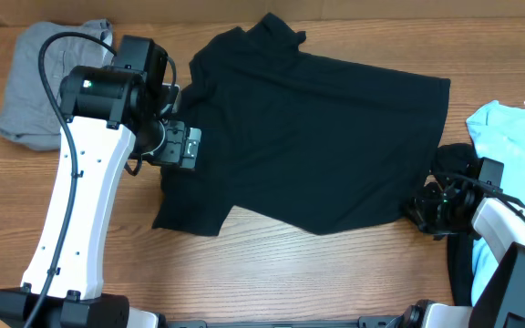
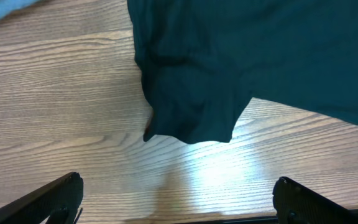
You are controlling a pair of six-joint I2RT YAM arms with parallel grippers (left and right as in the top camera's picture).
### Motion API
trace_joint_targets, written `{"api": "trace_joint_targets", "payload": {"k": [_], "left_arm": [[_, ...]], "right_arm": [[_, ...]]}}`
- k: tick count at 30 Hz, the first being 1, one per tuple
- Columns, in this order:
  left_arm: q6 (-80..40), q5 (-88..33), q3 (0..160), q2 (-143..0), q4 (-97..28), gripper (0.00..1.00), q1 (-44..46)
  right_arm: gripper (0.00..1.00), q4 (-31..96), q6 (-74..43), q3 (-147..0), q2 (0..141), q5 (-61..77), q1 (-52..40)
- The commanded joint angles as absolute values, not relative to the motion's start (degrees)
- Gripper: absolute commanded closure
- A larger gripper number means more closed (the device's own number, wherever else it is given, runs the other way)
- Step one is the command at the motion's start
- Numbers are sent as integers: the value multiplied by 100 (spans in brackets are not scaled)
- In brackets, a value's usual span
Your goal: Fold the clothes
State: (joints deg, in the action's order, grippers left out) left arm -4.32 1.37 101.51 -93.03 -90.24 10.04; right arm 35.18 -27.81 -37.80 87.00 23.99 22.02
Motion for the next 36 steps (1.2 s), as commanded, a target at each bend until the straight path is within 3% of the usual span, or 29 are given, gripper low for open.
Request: {"api": "trace_joint_targets", "payload": {"k": [1, 10, 13, 15, 17, 19, 22, 24, 26, 28, 29, 31, 36], "left_arm": [[-491, 191, 10044, -9336, -8997, 0, 1015], [-475, 191, 10044, -9336, -8982, 0, 1015], [-469, 191, 10044, -9336, -8901, 0, 1015], [-471, 189, 10044, -9336, -8842, 0, 1015], [-471, 189, 10044, -9336, -8809, 0, 1015], [-471, 189, 10044, -9336, -8803, 0, 1015], [-471, 189, 10044, -9336, -8814, 0, 1015], [-473, 187, 10044, -9336, -8840, 0, 1015], [-473, 187, 10044, -9336, -8866, 0, 1015], [-471, 189, 10044, -9336, -8888, 0, 1015], [-471, 189, 10044, -9336, -8890, 0, 1015], [-471, 189, 10044, -9336, -8884, 0, 1015], [-471, 187, 10044, -9336, -8805, 0, 1015]], "right_arm": [[94, 3627, -2873, -3721, 8678, 2729, 2176], [96, 6075, -2851, -5118, 8676, 2926, 2174], [96, 5852, -2858, -5564, 8678, 2928, 2174], [90, 5177, -2862, -5605, 8678, 3083, 2169], [72, 4462, -2884, -5555, 8691, 3288, 2137], [44, 3900, -2880, -5546, 8722, 3328, 2027], [33, 3533, -2875, -5546, 8783, 3304, 1868], [35, 3575, -2864, -5546, 8801, 3089, 1833], [50, 3841, -2810, -5546, 8801, 2722, 1841], [56, 4311, -2810, -5546, 8801, 2383, 1883], [56, 4576, -2805, -5546, 8801, 2200, 1890], [45, 5076, -2661, -5546, 8801, 1695, 1887], [41, 5450, -2663, -5481, 8823, 1011, 1885]]}}
